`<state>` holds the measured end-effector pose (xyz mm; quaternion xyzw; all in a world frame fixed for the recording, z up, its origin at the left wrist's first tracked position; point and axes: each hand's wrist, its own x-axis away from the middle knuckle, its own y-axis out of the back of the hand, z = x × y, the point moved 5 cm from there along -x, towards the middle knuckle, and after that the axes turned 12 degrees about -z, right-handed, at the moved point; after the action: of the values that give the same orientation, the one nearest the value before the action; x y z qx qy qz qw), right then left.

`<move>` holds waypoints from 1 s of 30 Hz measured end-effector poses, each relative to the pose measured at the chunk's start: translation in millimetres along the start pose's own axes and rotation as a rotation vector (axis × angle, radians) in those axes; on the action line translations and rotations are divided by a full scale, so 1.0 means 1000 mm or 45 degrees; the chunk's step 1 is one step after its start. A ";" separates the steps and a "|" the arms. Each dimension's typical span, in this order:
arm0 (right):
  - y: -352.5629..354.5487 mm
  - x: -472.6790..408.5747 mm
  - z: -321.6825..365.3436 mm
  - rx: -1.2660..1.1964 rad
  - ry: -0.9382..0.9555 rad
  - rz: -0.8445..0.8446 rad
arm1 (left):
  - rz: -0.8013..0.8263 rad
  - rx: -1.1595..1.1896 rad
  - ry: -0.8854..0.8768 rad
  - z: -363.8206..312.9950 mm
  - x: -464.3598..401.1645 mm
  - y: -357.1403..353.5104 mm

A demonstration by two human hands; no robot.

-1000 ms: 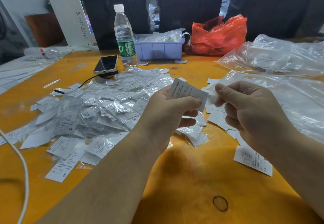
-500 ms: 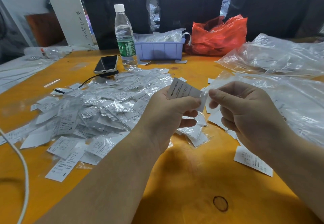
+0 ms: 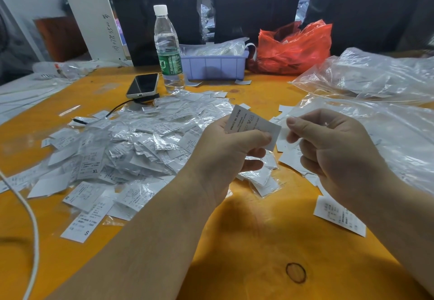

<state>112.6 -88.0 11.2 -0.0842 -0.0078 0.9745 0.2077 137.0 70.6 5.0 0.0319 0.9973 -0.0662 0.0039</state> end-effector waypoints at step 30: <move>-0.011 0.006 -0.002 -0.099 -0.091 0.266 | 0.027 0.172 0.181 0.002 0.004 -0.002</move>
<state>112.1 -75.1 9.3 -0.0575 -0.0440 0.9922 0.1013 132.5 68.6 2.7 0.0471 0.9879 -0.1309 -0.0682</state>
